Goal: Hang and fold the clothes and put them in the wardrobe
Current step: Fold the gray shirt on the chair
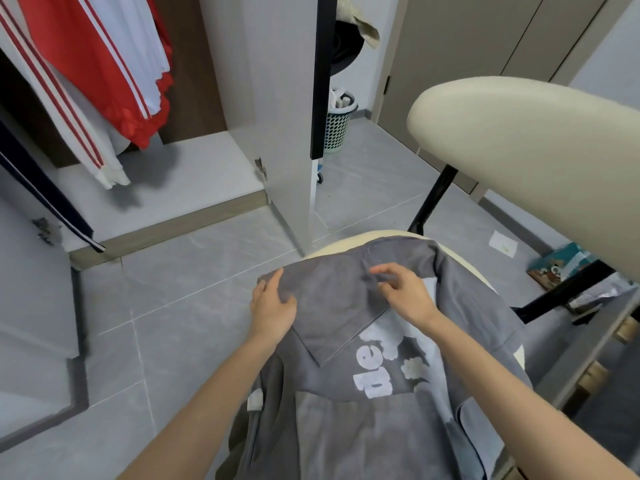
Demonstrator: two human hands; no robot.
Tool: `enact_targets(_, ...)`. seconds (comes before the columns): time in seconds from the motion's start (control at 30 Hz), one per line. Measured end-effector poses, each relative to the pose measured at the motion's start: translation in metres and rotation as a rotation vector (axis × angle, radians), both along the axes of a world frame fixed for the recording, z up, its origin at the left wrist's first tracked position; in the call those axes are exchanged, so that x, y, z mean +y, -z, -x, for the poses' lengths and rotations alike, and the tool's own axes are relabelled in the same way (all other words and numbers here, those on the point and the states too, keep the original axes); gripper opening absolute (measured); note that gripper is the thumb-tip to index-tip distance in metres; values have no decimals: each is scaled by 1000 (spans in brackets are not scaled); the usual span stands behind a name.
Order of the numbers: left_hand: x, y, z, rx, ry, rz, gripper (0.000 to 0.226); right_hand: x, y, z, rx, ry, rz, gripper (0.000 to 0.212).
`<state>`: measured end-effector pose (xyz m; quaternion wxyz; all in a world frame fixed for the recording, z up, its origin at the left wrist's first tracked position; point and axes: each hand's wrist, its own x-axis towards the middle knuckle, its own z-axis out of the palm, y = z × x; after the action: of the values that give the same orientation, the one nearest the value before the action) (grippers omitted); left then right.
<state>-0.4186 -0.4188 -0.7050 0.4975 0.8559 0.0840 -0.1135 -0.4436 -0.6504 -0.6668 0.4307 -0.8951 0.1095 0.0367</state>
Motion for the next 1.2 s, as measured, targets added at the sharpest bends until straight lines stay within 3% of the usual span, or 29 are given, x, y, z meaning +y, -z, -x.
enact_targets(0.37,32,-26,93,46,25,168,51,52,-46,138,66,-163,-113,25)
enact_targets(0.63,84,-22,141,188,-102,163,51,109,-59,201,96,-438,44,23)
enact_targets(0.77,101,-17,156,243,-119,166,50,145,-55,225,256,-549,261,51)
enact_targets(0.87,111,-14,161,256,-116,183,50,167,-51,239,256,-542,429,67)
enact_targets(1.07,117,-17,162,264,-111,224,49,180,-52,240,159,-476,601,40)
enact_targets(1.2,110,-21,151,269,-86,236,49,166,-46,228,135,-447,562,28)
